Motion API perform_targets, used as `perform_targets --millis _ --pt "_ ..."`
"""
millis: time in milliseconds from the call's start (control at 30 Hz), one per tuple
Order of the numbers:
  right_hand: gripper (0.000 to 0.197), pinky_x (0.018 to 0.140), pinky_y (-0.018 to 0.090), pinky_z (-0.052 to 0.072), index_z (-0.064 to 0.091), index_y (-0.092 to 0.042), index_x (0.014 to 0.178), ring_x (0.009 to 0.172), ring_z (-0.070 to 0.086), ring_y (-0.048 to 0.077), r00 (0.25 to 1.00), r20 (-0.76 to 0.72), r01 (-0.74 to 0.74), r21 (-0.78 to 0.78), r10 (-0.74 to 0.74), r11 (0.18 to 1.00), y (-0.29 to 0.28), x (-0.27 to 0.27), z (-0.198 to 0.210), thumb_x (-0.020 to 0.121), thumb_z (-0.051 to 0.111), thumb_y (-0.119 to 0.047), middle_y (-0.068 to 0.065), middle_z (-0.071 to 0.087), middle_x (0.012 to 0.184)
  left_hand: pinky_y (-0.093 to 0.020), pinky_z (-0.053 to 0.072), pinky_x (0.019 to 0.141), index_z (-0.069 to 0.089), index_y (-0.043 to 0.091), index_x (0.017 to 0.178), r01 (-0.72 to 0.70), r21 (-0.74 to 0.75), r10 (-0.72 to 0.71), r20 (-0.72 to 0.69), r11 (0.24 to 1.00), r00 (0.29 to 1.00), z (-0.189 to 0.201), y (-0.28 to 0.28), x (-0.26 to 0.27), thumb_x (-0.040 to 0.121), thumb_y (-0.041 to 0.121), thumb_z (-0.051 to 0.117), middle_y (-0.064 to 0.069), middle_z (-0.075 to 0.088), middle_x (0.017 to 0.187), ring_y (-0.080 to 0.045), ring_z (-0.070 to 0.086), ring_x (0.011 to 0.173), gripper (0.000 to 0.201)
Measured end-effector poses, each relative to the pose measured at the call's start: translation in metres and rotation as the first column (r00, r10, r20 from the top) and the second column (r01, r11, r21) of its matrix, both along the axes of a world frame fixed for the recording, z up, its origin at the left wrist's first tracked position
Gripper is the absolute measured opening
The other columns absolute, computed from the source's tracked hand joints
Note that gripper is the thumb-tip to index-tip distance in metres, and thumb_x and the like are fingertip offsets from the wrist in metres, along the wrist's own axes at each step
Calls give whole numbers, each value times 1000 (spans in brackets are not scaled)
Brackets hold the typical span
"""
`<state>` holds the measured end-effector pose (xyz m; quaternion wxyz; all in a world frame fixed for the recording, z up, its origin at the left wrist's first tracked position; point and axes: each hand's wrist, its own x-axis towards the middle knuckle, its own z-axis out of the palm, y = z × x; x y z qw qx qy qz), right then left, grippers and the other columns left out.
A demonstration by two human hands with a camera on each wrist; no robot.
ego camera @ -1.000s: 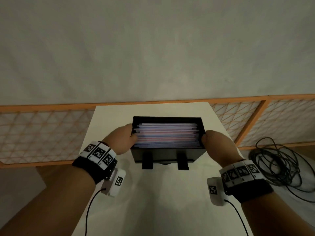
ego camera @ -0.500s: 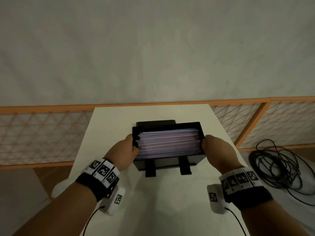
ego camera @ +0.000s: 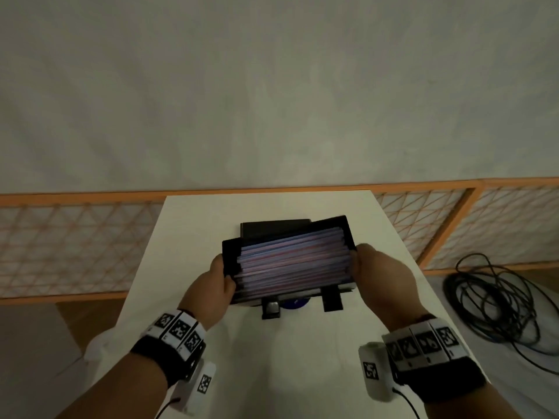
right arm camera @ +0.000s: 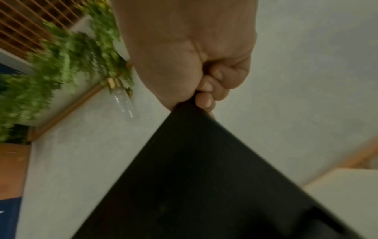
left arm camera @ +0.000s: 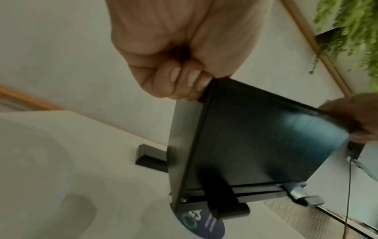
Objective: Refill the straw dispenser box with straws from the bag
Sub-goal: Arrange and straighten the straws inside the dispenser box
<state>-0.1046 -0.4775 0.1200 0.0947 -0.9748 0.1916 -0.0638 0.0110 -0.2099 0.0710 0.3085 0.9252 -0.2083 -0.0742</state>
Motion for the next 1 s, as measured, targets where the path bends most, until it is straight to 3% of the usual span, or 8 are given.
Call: perform_targets --millis 100,200,300,533,667,800,900,1000 --pt "9 60 29 40 53 -12 93 81 63 28 993 -100 -71 -118 59 990 4 19 23 90 44 -12 1 53 80 -37 47 71 39 1 129 -28 21 30 -98 999 995 -11 -3 0 95 11 40 -25 64 102 -36 62 88 35" --pt "14 61 28 36 48 -15 82 78 59 26 994 -97 -58 -116 47 992 -2 27 34 94 42 -17 -2 49 74 -34 45 76 42 3 129 -14 -21 11 -144 1000 989 -14 -7 -4 95 10 41 -24 62 112 -36 61 99 35" --pt "31 62 28 34 35 -22 64 76 53 25 988 -149 -47 -69 36 996 -12 27 32 95 41 -20 -6 37 64 -32 42 73 44 4 126 -32 -13 30 -152 999 988 -14 -10 -1 94 11 40 -23 62 110 -35 60 97 32" --pt "26 61 28 33 39 -19 69 67 45 21 996 -64 -72 -33 70 997 -11 33 23 95 41 -20 -8 35 61 -39 50 72 44 4 125 -49 0 49 -123 999 991 -4 -2 5 96 13 39 -23 63 101 -34 60 85 31" --pt "32 59 31 33 47 -14 72 69 52 27 999 -36 -30 63 32 998 -24 37 5 98 34 -27 -1 45 65 -25 36 52 47 5 119 -5 26 6 -44 1000 999 24 -4 12 95 14 39 -12 60 87 -24 53 70 26" --pt "31 60 31 35 49 -12 71 71 54 28 1000 4 0 122 0 993 -32 39 -12 98 37 -21 4 51 68 -30 37 56 48 5 106 45 119 -48 25 992 999 54 -7 31 95 16 40 -9 57 84 -26 53 73 17" --pt "29 64 30 36 54 -9 78 83 60 33 998 -50 32 144 -25 989 -30 44 -30 98 37 -23 14 62 84 -30 30 50 43 6 96 64 212 -61 -23 975 998 44 -13 40 95 15 40 -4 49 72 -22 47 64 10" --pt "28 67 30 39 57 -8 87 89 61 33 995 -76 67 136 -57 989 -34 55 -40 98 38 -25 15 65 93 -27 29 49 41 9 93 66 218 -51 -71 974 996 25 -23 44 96 15 38 -1 47 72 -19 45 63 8"
